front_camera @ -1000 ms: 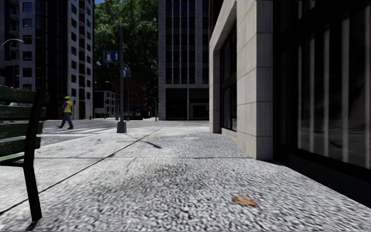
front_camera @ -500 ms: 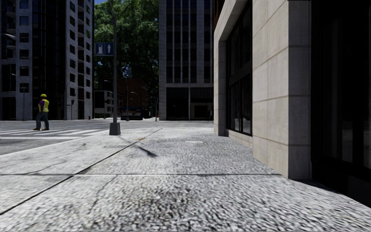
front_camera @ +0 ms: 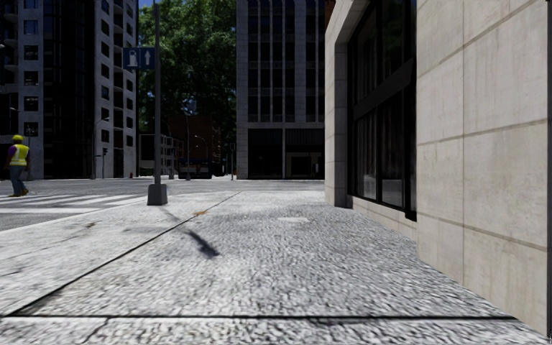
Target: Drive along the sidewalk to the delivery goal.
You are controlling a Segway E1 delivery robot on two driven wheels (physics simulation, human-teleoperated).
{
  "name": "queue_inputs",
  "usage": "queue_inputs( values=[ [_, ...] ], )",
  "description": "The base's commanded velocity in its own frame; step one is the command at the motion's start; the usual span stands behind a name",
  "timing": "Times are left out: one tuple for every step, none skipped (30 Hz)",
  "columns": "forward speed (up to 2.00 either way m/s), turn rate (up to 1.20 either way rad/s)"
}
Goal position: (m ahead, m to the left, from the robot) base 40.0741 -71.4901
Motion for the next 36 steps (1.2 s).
queue_inputs(
  values=[
    [2.0,0.21],
    [2.0,0.16],
    [2.0,0.04],
    [2.0,0.0],
    [2.0,0.0],
    [2.0,0.0],
    [2.0,0.0],
    [2.0,0.0],
    [2.0,0.0],
    [2.0,0.0],
    [2.0,0.0],
    [2.0,0.0],
    [2.0,0.0],
    [2.0,0.0],
    [2.0,0.0],
    [2.0,0.0],
    [2.0,0.0],
    [2.0,0.0],
    [2.0,0.0],
    [2.0,0.0],
    [2.0,0.0],
    [2.0,0.0],
    [2.0,0.0],
    [2.0,0.0],
    [2.0,0.0],
    [2.0,0.0],
    [2.0,0.24],
    [2.0,0.53],
    [2.0,0.6],
    [2.0,0.62],
    [2.0,0.54],
    [2.0,0.06],
    [2.0,0.01],
    [2.0,0.01],
    [2.0,0.0],
    [2.0,0.0]
  ],
)
